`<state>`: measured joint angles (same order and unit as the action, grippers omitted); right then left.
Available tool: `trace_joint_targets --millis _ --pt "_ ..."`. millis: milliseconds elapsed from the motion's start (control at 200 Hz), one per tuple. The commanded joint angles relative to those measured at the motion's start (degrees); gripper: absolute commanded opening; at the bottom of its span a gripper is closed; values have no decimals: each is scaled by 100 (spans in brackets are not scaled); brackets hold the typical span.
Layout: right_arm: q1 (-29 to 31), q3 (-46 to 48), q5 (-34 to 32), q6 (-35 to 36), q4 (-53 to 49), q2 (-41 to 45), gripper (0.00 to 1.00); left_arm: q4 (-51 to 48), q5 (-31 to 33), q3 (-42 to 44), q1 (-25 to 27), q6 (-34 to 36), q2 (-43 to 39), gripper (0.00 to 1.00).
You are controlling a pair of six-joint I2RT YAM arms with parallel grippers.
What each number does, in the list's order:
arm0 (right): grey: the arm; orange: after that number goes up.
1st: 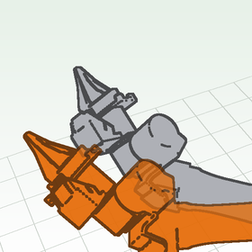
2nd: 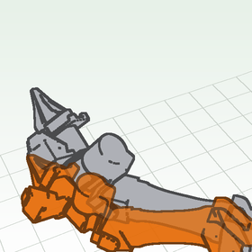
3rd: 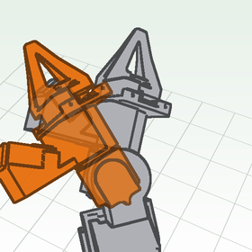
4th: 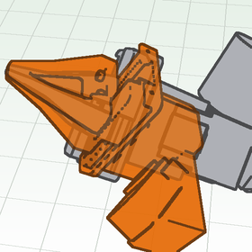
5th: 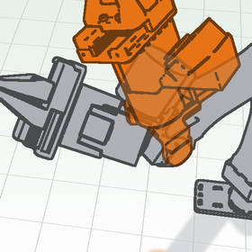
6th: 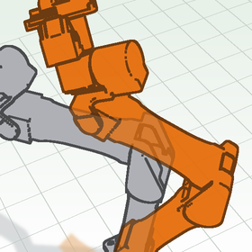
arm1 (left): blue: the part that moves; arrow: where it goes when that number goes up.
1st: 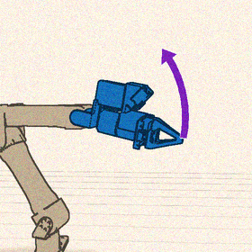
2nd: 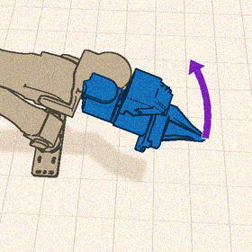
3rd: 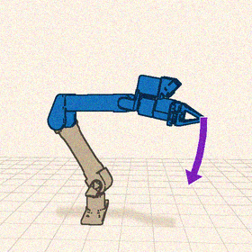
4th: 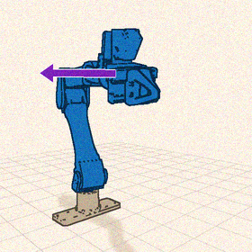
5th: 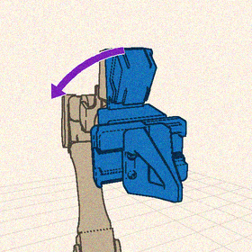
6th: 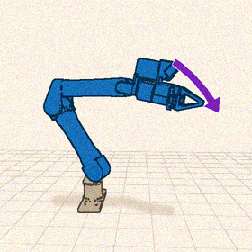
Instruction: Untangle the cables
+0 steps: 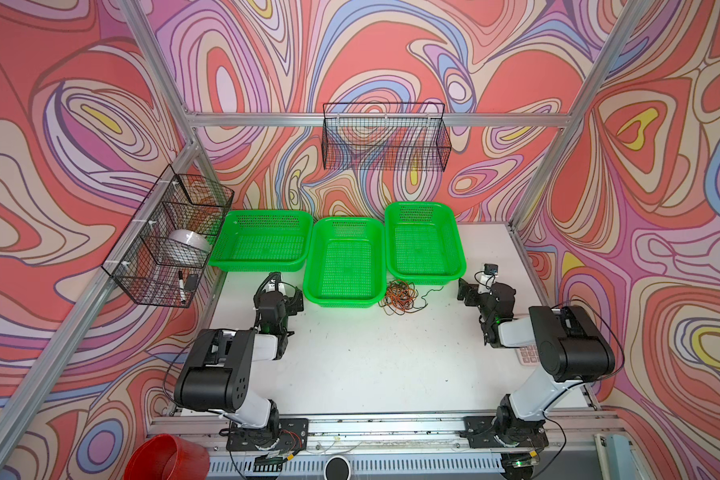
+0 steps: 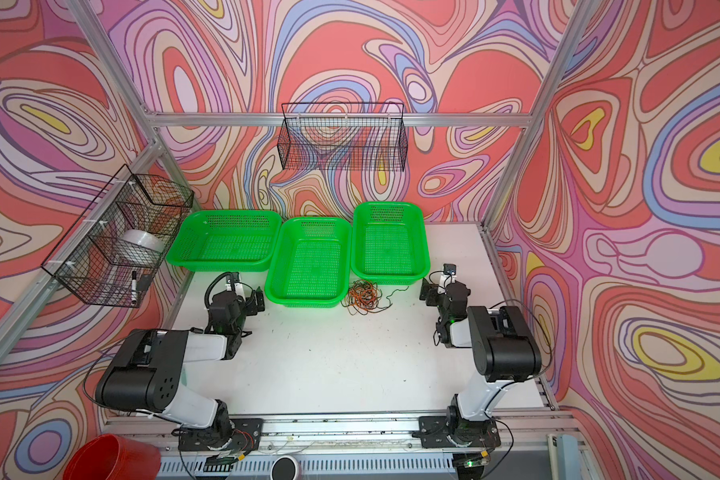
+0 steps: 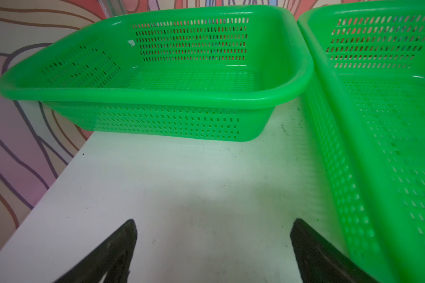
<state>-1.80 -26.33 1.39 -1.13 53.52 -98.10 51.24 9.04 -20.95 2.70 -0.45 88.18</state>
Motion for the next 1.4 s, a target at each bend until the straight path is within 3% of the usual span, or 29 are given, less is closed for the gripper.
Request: trace_joint_targets --millis 0,240,431,736,831,986,1091,1207,1392 --pt "30 32 314 78 262 19 98 393 -348 160 50 181 8 100" --pt "31 196 553 161 572 28 94 595 -589 272 56 291 -8 99" --pt "31 622 -150 -106 1083 398 93 379 -217 325 57 141 -408 96" --pt "25 -24 245 -541 -1970 2340 86 -1598 138 -56 55 -73 -2062 96" --pt "31 -389 691 -1131 -3119 2666 78 -2321 -332 -281 63 -281 -2528 95" --pt "273 -518 1306 -2130 -3972 2891 70 -3481 -1296 -799 137 -689 -2983 89" --pt "879 -595 1032 -2235 -4543 2863 66 -3903 -1608 -1250 388 -680 -3106 88" --pt "1541 -704 872 -2515 -4614 2605 64 -4149 -1512 -1477 922 -427 -3167 88" --pt "1955 -1142 1035 -2676 -4323 1663 57 -4202 -1255 -1644 1813 7 -3028 88"
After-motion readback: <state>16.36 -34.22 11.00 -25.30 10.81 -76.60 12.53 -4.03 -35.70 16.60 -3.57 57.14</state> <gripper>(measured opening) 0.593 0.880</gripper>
